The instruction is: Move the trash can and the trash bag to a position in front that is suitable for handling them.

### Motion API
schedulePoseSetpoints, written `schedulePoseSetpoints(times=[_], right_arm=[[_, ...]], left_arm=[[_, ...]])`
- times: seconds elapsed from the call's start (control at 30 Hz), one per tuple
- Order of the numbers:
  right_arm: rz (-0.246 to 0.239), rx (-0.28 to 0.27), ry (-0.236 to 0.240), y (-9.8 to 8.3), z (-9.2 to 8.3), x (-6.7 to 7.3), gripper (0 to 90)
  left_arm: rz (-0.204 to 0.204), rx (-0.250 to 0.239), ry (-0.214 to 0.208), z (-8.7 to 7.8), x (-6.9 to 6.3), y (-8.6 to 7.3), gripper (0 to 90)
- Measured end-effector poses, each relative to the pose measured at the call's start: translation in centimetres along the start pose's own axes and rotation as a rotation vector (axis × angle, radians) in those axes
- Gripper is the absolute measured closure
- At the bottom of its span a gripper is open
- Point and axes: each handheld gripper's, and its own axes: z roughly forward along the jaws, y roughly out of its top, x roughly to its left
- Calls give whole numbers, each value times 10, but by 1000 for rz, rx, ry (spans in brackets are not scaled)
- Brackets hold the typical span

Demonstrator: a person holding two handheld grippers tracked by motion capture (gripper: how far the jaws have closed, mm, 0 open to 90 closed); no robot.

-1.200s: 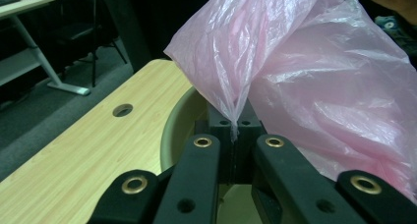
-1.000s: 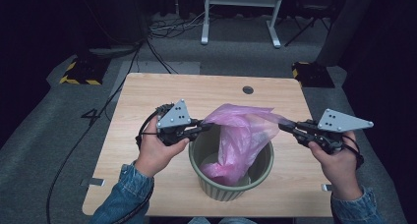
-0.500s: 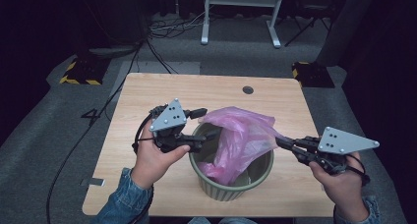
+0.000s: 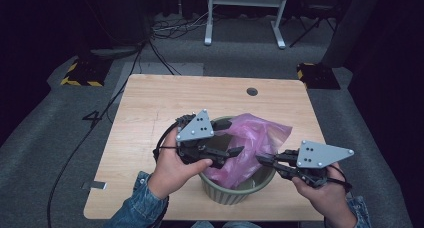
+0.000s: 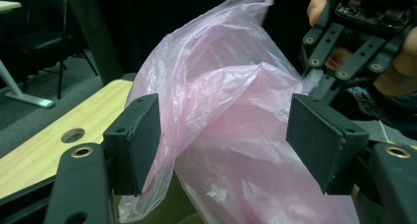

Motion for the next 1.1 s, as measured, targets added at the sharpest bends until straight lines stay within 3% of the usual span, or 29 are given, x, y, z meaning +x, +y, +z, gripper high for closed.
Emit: schedulePoseSetpoints(times=[0.13,0.3,0.33,0.47,0.53,0.63,0.7,0.83,0.97,1.1], right_arm=[[-7,-2,54,1,7,6,899],[-26,-12,111,3,10,16,899],[-31,-12,121,4,10,18,899],[-45,-10,153,5,10,25,899],[-47,-9,155,4,9,27,899],[-43,-11,140,2,7,25,899],[-39,-15,114,1,5,22,898],[-33,-25,87,2,3,15,898],[-46,-31,69,6,2,12,897],[-61,-45,59,11,1,10,897]], left_arm=[[12,38,17,9,1,-4,297],[-2,65,39,17,7,-11,318],[-1,72,39,17,8,-12,344],[23,72,74,13,11,-15,611],[12,66,75,9,13,-15,701],[-7,43,79,2,13,-15,656],[-27,6,72,-2,12,-14,544],[-14,-39,17,-4,5,-7,425],[-1,-3,-24,5,-1,-5,398],[12,73,-22,13,-1,-11,524]])
